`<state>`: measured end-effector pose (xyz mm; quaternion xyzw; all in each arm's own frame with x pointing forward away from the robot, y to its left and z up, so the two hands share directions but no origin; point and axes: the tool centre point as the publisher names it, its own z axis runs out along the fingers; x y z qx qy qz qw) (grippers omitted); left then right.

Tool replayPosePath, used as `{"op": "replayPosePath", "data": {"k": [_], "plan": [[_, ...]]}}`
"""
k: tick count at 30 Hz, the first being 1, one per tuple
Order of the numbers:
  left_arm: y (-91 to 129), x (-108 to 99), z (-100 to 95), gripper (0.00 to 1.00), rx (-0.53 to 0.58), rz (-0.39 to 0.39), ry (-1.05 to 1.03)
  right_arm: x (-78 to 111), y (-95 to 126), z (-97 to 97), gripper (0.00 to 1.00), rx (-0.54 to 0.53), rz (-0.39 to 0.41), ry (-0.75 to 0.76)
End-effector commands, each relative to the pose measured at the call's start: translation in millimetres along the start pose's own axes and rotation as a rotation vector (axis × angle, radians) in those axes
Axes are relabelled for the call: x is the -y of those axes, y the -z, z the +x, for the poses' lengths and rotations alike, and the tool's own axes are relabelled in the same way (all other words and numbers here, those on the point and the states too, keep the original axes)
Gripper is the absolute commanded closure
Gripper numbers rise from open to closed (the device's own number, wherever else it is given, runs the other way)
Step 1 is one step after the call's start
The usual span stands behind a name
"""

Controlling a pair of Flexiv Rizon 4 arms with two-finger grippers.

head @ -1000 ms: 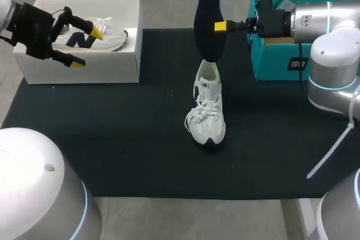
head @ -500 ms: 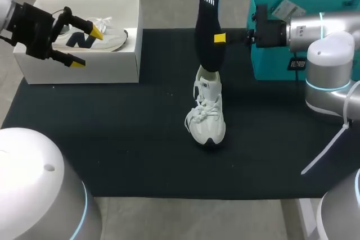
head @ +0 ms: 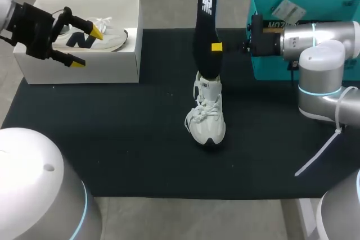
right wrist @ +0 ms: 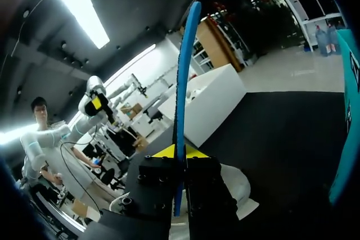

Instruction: Take the shoe out of the shoebox, open the shoe tongue, remove and reinsert the insole, then place the shoe into the shoebox

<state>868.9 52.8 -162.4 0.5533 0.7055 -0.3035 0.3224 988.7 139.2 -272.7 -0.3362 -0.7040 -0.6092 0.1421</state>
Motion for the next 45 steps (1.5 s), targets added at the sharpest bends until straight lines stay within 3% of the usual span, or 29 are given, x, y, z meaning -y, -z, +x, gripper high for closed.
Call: {"op": "replayPosePath", "data": {"k": [1,17,31,45], "plan": [[0.3,0.5,-0.2,0.00,-0.003,-0.001,0.000,6.6,2.1,1.0,1.00,0.017,-0.008,0.026],[0.3,0.5,-0.2,0.00,-0.003,-0.001,0.000,33.1,-9.9,-22.0,1.00,0.029,-0.028,0.062],[0.3,0.5,-0.2,0.00,-0.003,-0.001,0.000,60.8,-10.2,-15.6,1.00,0.042,-0.019,-0.006],[0.3,0.5,-0.2,0.00,-0.003,-0.001,0.000,39.6,0.2,-22.6,1.00,0.056,-0.029,0.053]]}}
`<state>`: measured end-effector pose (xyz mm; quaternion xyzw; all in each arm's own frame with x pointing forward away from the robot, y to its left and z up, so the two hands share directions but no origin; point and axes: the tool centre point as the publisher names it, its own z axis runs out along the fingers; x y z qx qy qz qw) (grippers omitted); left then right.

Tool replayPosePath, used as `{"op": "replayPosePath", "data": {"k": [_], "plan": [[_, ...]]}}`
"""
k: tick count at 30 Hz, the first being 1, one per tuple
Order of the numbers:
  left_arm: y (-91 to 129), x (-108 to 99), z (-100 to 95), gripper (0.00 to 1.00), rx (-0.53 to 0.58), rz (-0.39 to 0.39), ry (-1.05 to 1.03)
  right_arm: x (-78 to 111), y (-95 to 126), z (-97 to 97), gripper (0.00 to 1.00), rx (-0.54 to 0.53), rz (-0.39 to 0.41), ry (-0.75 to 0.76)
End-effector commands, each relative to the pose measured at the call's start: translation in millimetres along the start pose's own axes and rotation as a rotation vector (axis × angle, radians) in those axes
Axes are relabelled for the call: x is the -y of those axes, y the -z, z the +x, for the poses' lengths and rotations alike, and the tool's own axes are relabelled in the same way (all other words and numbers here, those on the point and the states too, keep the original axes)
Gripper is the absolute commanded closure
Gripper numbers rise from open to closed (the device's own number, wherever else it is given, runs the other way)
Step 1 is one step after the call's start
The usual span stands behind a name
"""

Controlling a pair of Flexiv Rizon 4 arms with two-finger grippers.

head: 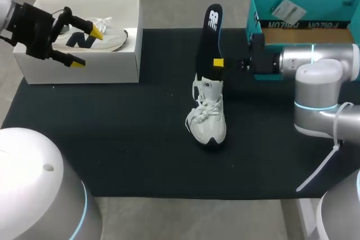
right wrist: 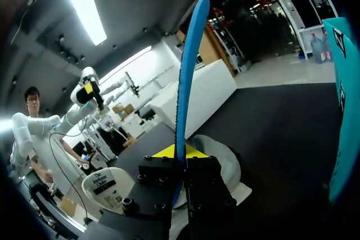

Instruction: Take the shoe out of the shoebox, open the shoe tongue, remove and reinsert the insole, then place the shoe into the shoebox

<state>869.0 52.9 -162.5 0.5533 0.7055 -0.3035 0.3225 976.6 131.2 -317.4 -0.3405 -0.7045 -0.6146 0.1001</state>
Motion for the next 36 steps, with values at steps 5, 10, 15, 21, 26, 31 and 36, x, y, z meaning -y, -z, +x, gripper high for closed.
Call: {"op": "replayPosePath", "data": {"k": [5,10,15,21,26,31,36], "plan": [[0.3,0.5,-0.3,0.00,-0.003,-0.001,0.000,-4.0,-6.9,-6.2,1.00,-0.064,0.039,0.046],[0.3,0.5,-0.3,0.00,-0.003,-0.001,0.000,-0.9,-11.7,-12.3,1.00,-0.089,0.053,0.050],[0.3,0.5,-0.3,0.00,-0.003,-0.001,0.000,9.7,-12.3,-12.5,1.00,-0.099,0.070,0.036],[0.3,0.5,-0.3,0.00,-0.003,-0.001,0.000,20.9,-7.1,-6.3,1.00,-0.089,0.076,0.016],[0.3,0.5,-0.3,0.00,-0.003,-0.001,0.000,30.0,-4.1,-1.6,1.00,-0.083,0.078,0.003],[0.3,0.5,-0.3,0.00,-0.003,-0.001,0.000,37.9,-2.9,4.4,1.00,-0.076,0.077,-0.011],[0.3,0.5,-0.3,0.00,-0.003,-0.001,0.000,47.4,-4.5,11.3,1.00,-0.078,0.074,-0.031]]}}
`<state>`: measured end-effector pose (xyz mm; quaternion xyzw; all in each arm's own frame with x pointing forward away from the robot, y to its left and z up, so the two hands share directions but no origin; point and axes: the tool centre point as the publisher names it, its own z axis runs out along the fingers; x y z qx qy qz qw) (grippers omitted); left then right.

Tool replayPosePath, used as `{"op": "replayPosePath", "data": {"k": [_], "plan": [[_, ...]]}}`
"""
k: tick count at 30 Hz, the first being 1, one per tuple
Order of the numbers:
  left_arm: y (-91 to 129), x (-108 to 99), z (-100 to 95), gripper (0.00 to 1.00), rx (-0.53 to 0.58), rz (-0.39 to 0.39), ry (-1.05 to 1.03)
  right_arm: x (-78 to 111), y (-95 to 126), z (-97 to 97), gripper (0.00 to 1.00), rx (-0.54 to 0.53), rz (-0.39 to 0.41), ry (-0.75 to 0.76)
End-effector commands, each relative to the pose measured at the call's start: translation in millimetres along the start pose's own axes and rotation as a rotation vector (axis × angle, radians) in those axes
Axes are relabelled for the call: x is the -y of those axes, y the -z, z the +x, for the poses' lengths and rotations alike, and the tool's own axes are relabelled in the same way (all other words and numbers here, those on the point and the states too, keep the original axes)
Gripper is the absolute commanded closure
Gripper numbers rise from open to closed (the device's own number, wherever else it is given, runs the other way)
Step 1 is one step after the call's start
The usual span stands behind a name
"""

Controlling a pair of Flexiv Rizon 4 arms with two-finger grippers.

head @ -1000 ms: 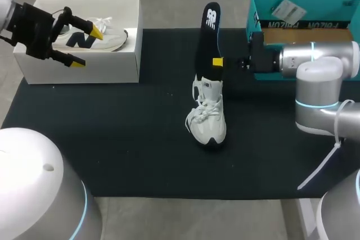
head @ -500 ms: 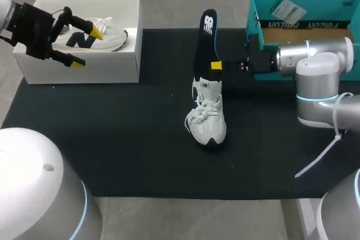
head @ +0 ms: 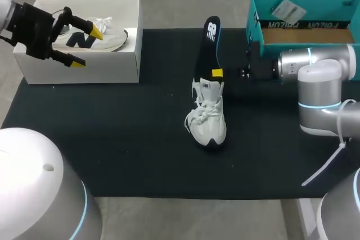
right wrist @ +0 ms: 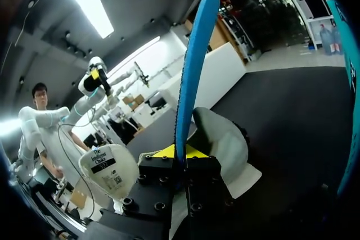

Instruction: Take the shoe out of the shoebox, open the shoe tongue, remove and reinsert the insole, then place the shoe into the shoebox

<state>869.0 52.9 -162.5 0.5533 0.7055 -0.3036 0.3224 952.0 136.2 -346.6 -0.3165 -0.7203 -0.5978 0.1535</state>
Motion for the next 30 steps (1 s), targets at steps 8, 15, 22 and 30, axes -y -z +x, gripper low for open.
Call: {"op": "replayPosePath", "data": {"k": [8,15,22,30], "plan": [[0.3,0.5,-0.3,0.00,-0.003,-0.001,0.000,21.4,-4.5,12.8,1.00,0.007,-0.011,-0.029],[0.3,0.5,-0.3,0.00,-0.003,-0.001,0.000,15.8,1.7,12.5,0.77,0.021,-0.036,-0.016],[0.3,0.5,-0.3,0.00,-0.003,-0.001,0.000,-6.4,6.3,8.1,0.52,0.028,-0.034,0.032],[0.3,0.5,-0.3,0.00,-0.003,-0.001,0.000,-24.4,6.2,1.1,0.60,0.020,-0.019,0.061]]}}
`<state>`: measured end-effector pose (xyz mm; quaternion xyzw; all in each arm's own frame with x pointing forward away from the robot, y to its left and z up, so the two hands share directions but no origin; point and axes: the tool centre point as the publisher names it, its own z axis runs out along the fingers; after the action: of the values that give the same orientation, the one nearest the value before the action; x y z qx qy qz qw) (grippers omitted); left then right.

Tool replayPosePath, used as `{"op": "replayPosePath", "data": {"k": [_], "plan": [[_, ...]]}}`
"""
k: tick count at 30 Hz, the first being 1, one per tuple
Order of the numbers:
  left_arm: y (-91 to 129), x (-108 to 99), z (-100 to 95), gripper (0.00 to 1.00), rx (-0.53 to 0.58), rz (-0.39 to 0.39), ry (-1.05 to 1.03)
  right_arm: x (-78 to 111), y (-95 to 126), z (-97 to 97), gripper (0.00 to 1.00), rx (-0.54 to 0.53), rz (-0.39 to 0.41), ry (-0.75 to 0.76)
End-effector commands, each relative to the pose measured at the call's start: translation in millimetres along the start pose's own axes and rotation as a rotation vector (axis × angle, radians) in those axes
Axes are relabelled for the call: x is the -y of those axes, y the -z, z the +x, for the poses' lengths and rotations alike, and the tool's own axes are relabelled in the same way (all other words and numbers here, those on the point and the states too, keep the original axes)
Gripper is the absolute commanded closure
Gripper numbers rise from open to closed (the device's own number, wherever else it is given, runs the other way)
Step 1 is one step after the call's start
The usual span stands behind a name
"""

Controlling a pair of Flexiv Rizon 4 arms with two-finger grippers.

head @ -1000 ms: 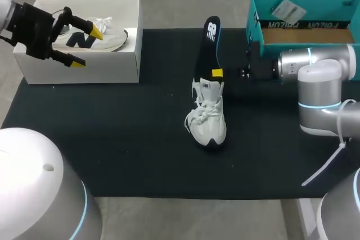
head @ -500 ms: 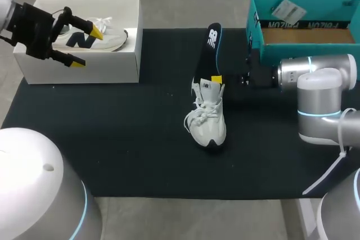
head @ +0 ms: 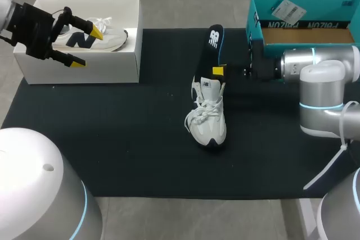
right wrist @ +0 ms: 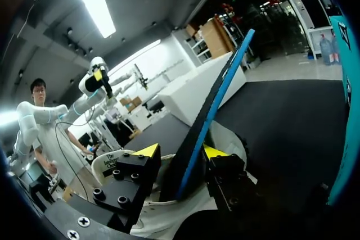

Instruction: Take the shoe out of the shoebox, open the shoe tongue, remove and reinsert the insole, then place the shoe into the shoebox

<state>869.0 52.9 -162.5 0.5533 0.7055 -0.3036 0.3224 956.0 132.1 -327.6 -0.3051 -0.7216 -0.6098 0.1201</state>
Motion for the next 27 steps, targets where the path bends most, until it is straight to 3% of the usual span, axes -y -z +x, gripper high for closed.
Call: {"op": "replayPosePath", "data": {"k": [1,5,6,7,27], "plan": [[0.3,0.5,-0.3,0.00,-0.003,-0.001,0.000,-7.8,-2.1,-7.4,0.61,-0.008,0.014,0.001],[0.3,0.5,-0.3,0.00,-0.003,-0.001,0.000,-9.4,-3.1,-9.5,0.72,-0.008,0.015,0.006],[0.3,0.5,-0.3,0.00,-0.003,-0.001,0.000,-9.6,-3.7,-9.4,0.81,-0.007,0.016,0.008],[0.3,0.5,-0.3,0.00,-0.003,-0.001,0.000,-9.6,-5.1,-8.4,1.00,-0.007,0.017,0.008],[0.3,0.5,-0.3,0.00,-0.003,-0.001,0.000,18.2,-2.5,8.1,1.00,0.000,0.045,-0.041]]}}
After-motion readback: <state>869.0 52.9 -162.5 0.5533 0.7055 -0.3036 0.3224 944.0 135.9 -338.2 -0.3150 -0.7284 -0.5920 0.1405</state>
